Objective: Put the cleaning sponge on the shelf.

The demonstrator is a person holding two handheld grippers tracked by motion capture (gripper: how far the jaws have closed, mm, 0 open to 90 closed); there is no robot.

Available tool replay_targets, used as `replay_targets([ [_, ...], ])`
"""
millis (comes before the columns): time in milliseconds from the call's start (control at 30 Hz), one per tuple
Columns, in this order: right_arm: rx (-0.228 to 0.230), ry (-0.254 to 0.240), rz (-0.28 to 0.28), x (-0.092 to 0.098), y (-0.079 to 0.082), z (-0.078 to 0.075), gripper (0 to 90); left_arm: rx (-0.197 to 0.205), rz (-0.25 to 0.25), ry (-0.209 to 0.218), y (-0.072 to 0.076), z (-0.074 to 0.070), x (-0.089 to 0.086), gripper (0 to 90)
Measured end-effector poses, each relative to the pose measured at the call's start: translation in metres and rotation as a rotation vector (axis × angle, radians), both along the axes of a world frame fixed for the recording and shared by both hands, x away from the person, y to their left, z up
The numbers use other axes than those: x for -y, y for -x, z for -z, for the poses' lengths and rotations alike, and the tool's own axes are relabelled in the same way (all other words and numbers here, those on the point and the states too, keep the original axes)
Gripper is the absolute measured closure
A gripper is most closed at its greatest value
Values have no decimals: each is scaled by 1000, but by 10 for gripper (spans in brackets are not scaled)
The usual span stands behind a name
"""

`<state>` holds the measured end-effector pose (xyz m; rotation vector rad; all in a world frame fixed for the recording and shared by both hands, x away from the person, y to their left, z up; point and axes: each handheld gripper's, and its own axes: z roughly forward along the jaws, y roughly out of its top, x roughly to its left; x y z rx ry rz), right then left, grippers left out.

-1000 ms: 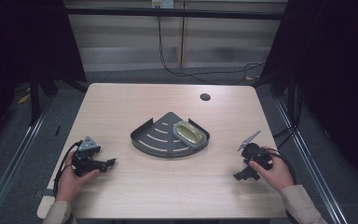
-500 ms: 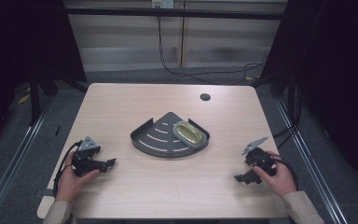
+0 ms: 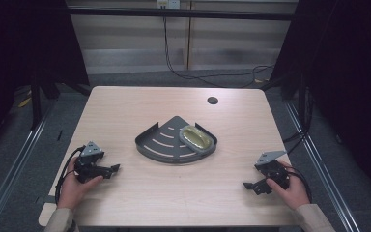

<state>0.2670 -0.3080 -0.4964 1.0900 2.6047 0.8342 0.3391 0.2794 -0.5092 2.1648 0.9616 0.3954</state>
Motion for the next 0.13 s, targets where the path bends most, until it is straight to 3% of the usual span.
replay_targets([
  [133, 30, -27, -3, 4, 2, 3, 101, 0, 0, 0, 0, 0, 0, 147],
])
